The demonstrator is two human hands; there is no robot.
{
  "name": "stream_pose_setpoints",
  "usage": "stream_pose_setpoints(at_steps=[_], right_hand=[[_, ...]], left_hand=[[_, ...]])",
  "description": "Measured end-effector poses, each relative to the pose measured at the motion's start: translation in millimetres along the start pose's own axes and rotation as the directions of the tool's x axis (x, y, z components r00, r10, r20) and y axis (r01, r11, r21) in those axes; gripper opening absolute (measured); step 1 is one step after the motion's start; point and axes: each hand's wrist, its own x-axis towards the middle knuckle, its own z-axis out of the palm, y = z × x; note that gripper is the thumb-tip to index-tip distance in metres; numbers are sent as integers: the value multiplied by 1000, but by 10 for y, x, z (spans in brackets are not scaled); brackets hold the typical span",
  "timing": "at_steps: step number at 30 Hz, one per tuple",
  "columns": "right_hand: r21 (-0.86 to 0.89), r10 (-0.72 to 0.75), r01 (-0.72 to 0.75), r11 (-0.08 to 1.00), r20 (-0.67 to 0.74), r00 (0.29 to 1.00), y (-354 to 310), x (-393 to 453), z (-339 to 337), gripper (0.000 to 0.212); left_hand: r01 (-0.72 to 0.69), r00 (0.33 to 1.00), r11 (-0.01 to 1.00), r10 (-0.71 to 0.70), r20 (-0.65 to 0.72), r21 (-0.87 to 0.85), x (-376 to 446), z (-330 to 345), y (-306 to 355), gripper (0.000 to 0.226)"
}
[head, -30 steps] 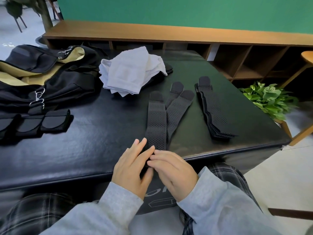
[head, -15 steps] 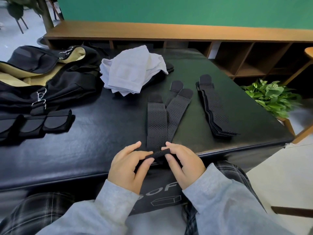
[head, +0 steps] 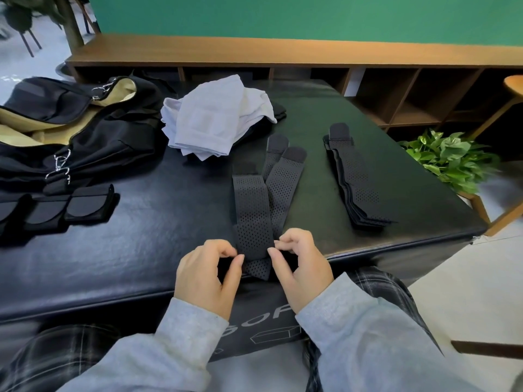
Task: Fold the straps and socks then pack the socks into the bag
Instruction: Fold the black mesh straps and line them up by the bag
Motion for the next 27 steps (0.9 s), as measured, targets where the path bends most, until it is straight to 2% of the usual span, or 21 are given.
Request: stream_pose_setpoints(at_steps=[2,6,13,20,24,27], right_hand=[[-49,-69,68,996,-29,997,18,29,54,14],[-170,-217,206,964,-46,975,84,20,120,19],[-219,-234,215,952,-62,970,95,-1,147,28],[-249,-227,208,946,-51,973,88,-8,158,29],[-255,-217,201,946,-37,975,80,-5,149,32],[-265,-218,205,942,-23,976,66,-10,146,38]], left_hand=[[-46,999,996,45,16,78,16,4,0,14],[-137,989,963,119,90,231,25,20,-82,24],[-49,994,952,18,105,302,72,53,-97,38],[-62,988,922,3,152,381,145,69,-97,49],[-109,987,908,51,151,405,166,73,-129,37],[-80,993,935,45,107,347,175,71,-144,25]])
